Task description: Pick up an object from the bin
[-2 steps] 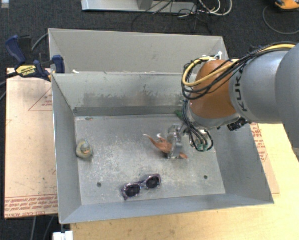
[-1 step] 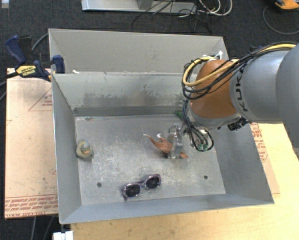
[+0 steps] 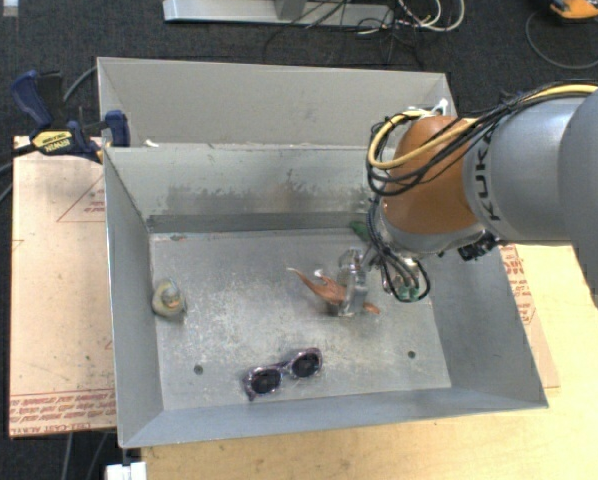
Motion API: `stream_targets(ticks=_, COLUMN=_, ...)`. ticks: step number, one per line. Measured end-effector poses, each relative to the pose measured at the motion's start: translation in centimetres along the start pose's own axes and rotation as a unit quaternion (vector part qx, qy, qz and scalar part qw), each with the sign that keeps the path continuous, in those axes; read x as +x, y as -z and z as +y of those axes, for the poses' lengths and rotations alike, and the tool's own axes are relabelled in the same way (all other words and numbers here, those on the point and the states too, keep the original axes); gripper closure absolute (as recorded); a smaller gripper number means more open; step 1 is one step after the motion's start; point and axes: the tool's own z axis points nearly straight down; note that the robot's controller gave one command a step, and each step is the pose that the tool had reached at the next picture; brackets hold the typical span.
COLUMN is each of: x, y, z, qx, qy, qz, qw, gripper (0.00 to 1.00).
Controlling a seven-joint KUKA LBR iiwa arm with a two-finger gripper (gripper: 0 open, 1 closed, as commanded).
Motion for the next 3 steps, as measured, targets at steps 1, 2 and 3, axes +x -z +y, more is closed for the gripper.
stream_targets(ticks=1, x=0.1, y=2.2, z=0.0, qx=0.000, qy=0.000, qz=0.0020, qw=1.0000, gripper=1.00)
stream_targets(ticks=2, x=-0.1, y=4.4, z=0.0, qx=0.000, qy=0.000, qz=-0.0017, qw=1.0000, gripper=1.00)
stream_targets(ticks=3, x=-0.2, y=6.0, z=0.0, qx=-0.001, qy=0.000, qz=-0.0034, qw=1.0000, gripper=1.00)
